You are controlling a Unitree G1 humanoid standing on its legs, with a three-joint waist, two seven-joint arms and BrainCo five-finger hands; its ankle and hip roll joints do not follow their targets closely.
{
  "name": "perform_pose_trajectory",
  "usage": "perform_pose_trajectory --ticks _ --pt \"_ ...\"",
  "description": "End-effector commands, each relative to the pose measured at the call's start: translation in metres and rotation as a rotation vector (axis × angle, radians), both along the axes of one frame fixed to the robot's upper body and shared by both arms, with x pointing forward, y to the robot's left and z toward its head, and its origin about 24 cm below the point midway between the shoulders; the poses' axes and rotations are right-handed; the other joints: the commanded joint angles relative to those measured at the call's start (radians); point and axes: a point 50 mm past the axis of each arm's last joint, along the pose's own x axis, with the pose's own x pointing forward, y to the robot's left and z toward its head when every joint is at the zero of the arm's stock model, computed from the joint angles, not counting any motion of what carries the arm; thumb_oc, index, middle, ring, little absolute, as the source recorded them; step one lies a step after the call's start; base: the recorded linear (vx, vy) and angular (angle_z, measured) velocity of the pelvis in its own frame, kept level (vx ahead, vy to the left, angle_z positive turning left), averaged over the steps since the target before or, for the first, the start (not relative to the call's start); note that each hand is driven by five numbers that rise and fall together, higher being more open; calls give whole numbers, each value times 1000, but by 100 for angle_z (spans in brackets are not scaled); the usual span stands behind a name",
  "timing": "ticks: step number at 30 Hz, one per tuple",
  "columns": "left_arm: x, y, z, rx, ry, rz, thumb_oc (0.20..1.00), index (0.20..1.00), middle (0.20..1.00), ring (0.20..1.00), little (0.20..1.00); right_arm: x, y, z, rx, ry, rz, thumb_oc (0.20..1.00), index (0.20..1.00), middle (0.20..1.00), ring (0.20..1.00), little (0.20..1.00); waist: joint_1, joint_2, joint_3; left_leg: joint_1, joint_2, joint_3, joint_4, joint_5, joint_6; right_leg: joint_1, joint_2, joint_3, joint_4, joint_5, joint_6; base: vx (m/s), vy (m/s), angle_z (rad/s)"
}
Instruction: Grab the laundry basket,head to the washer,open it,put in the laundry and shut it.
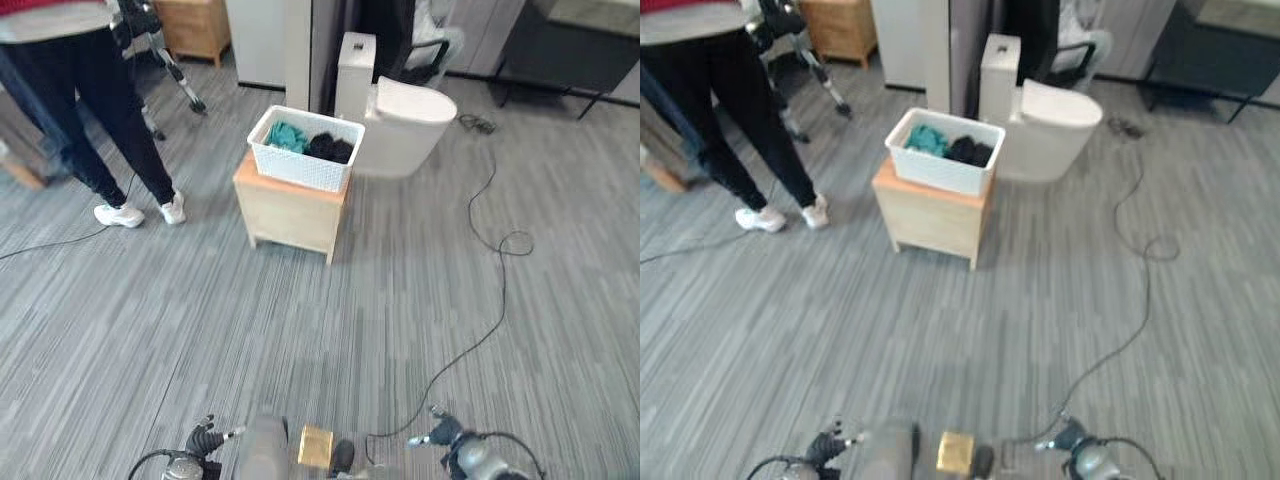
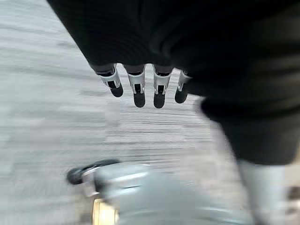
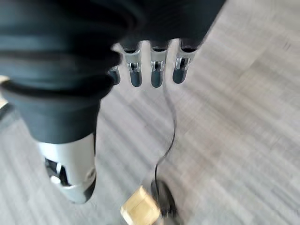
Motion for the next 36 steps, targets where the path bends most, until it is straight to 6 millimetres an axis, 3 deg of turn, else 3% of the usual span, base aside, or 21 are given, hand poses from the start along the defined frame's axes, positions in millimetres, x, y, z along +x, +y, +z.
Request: perform_pose_trajectory --ticks 1,4,7,9,10,12,14,16,18,19,20,21,22,25,28,29,30,31,33,35,36 --pt "-3 -12 -4 -9 7 -57 1000 1000 1000 1000 1000 -2 -11 4 -2 -59 -76 1000 1000 1000 1000 1000 15 18 -37 57 20 -1 -357 96 27 87 -71 54 9 -106 72 296 136 1" --pt "-6 -14 -5 -4 11 -36 1000 1000 1000 1000 1000 -6 -3 -1 36 -58 -129 1000 1000 1000 1000 1000 38 25 -48 22 1 -21 -481 132 20 127 -77 46 9 -148 90 375 169 -6" --pt "-15 -7 -6 -7 23 29 1000 1000 1000 1000 1000 -13 3 -5 64 -32 -127 1000 1000 1000 1000 1000 51 12 -72 29 4 10 -443 139 25 176 -110 54 33 -167 108 428 196 -15" --pt "-16 -1 -5 3 26 35 1000 1000 1000 1000 1000 -21 3 -8 62 2 -121 1000 1000 1000 1000 1000 66 -6 -81 -5 -10 4 -340 96 45 173 -153 45 120 -179 116 568 259 -31" --pt "-16 3 -4 14 25 39 1000 1000 1000 1000 1000 -24 4 -9 66 13 -123 1000 1000 1000 1000 1000 72 -15 -84 4 -22 11 -313 62 62 165 -177 47 170 -163 127 629 362 -35" --pt "-5 8 1 29 -4 17 1000 1000 1000 1000 1000 -34 0 -12 77 44 -161 1000 1000 1000 1000 1000 59 -35 -84 65 -94 31 -307 -27 133 86 -253 79 415 46 169 610 437 -18" --pt "9 9 7 27 -60 -3 1000 1000 1000 1000 1000 -33 -2 -12 74 42 -163 1000 1000 1000 1000 1000 34 -20 -68 121 -132 29 -332 -59 180 -5 -277 125 620 156 179 369 337 25" --pt "20 9 12 28 -110 -14 1000 1000 1000 1000 1000 -26 1 -10 82 21 -152 1000 1000 1000 1000 1000 21 0 -50 193 -155 30 -377 -86 209 -85 -295 113 718 175 201 363 266 44" --pt "26 8 15 28 -140 -12 1000 1000 1000 1000 1000 -22 2 -8 83 3 -140 1000 1000 1000 1000 1000 10 23 -40 265 -151 27 -424 -95 211 -155 -320 49 681 122 186 394 135 3" --pt "28 8 15 26 -147 -9 1000 1000 1000 1000 1000 -19 3 -7 86 -6 -130 1000 1000 1000 1000 1000 0 33 -27 296 -145 22 -436 -103 203 -186 -310 25 615 77 172 257 21 -15" --pt "28 7 15 25 -147 -9 1000 1000 1000 1000 1000 -19 3 -7 86 -6 -130 1000 1000 1000 1000 1000 0 33 -26 296 -145 22 -436 -103 203 -186 -310 25 615 78 171 380 -31 -1" --pt "29 6 15 25 -146 -17 1000 1000 1000 1000 1000 -13 5 -4 89 -30 -116 1000 1000 1000 1000 1000 -13 42 -12 343 -140 15 -444 -130 190 -216 -288 8 460 32 167 383 -59 22" --pt "28 4 14 26 -136 -24 1000 1000 1000 1000 1000 -12 5 -4 88 -29 -112 1000 1000 1000 1000 1000 -24 40 -6 371 -143 8 -448 -150 183 -234 -262 23 358 31 172 564 -97 34" --pt "25 -1 10 32 -104 -56 1000 1000 1000 1000 1000 -18 3 -6 88 -9 -132 1000 1000 1000 1000 1000 -59 19 -6 444 -165 -5 -459 -183 170 -287 -188 132 113 115 202 434 -93 25" --pt "21 -5 6 27 -75 -75 1000 1000 1000 1000 1000 -29 -3 -9 82 19 -166 1000 1000 1000 1000 1000 -83 19 -18 492 -170 -22 -463 -201 160 -307 -163 178 57 150 216 418 -79 69" --pt "16 -6 4 26 -51 -96 1000 1000 1000 1000 1000 -48 -10 -14 74 66 -204 1000 1000 1000 1000 1000 -99 13 -36 527 -168 -41 -439 -223 150 -285 -147 202 66 162 201 680 -324 123" --pt "9 -6 1 16 -32 -62 1000 1000 1000 1000 1000 -66 -18 -17 75 107 -264 1000 1000 1000 1000 1000 -117 32 -54 513 -110 -62 -298 -160 106 -257 -103 214 126 132 154 676 -325 103" --pt "9 -6 1 17 -32 -62 1000 1000 1000 1000 1000 -65 -18 -17 75 107 -264 1000 1000 1000 1000 1000 -119 29 -56 510 -113 -63 -298 -158 107 -259 -105 213 126 132 155 467 -360 55" --pt "11 -4 2 2 -44 -28 1000 1000 1000 1000 1000 -71 -24 -17 61 119 -292 1000 1000 1000 1000 1000 -110 30 -40 380 -54 -83 23 -40 77 -224 -79 202 160 74 91 177 -260 10" --pt "12 -2 4 4 -60 -8 1000 1000 1000 1000 1000 -68 -28 -15 46 110 -291 1000 1000 1000 1000 1000 -97 24 -21 287 -30 -113 221 17 85 -184 -54 190 165 31 46 184 -251 -26" --pt "13 -2 4 4 -64 -10 1000 1000 1000 1000 1000 -68 -29 -15 36 116 -279 1000 1000 1000 1000 1000 -90 27 -14 277 -11 -111 248 26 95 -159 -38 197 164 11 29 224 -182 -36"
